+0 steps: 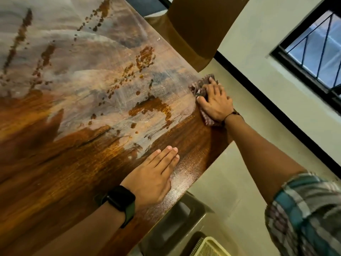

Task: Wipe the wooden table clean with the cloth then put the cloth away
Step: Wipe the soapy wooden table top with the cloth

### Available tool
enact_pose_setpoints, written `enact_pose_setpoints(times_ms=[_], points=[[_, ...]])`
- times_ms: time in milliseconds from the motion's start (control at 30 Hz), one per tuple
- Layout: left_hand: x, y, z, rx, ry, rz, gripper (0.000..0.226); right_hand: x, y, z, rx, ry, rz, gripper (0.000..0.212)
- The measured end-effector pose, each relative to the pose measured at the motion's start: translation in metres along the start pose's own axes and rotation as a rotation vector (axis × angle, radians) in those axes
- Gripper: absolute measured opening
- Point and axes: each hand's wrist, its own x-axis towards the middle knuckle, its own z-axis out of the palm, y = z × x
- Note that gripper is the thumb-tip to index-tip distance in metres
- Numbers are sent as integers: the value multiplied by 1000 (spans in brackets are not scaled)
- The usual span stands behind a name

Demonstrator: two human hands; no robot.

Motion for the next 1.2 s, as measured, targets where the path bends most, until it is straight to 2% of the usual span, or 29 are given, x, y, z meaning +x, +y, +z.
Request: enact_pose_setpoints(times_ms=[100, 167, 300, 400, 467, 567, 700, 800, 867, 967, 1067, 1133, 1200], points=[[-2, 0, 1, 9, 24, 12, 54, 3, -4, -3, -3, -3, 27, 64], [-2, 2, -2, 16, 21, -3, 55, -20, -19, 3, -33, -16, -20, 66], [-4, 4, -16, -31, 13, -66, 53, -96, -73, 26, -78, -41, -203, 62], [-22, 0, -28, -147, 110, -192, 39, -166, -110, 53, -75, 45, -359, 61], [-36, -14, -34, -181, 175, -323, 38, -190, -121, 60, 12, 88, -333, 52], [-62, -44, -29, -110, 87, -531, 47, -179, -126, 54, 79, 130, -291, 32], [-72, -60, -22, -86, -53, -624, 56, -109, -118, 44, 25, 70, -158, 52], [-68, -56, -23, -96, -55, -614, 58, -64, -120, 34, -35, 11, -26, 52], [-71, -57, -23, -161, -35, -615, 58, -63, -131, 32, -40, -18, -18, 52], [-74, -60, -30, -348, 49, -648, 58, -110, -164, 48, -88, -10, -204, 52], [-80, -67, -43, -545, 91, -640, 44, -193, -190, 65, -125, 6, -361, 57], [-93, -77, -43, -499, 65, -604, 41, -237, -192, 72, -132, -23, -391, 57], [-112, -87, -37, -326, 55, -689, 45, -257, -186, 74, -140, -57, -405, 55]])
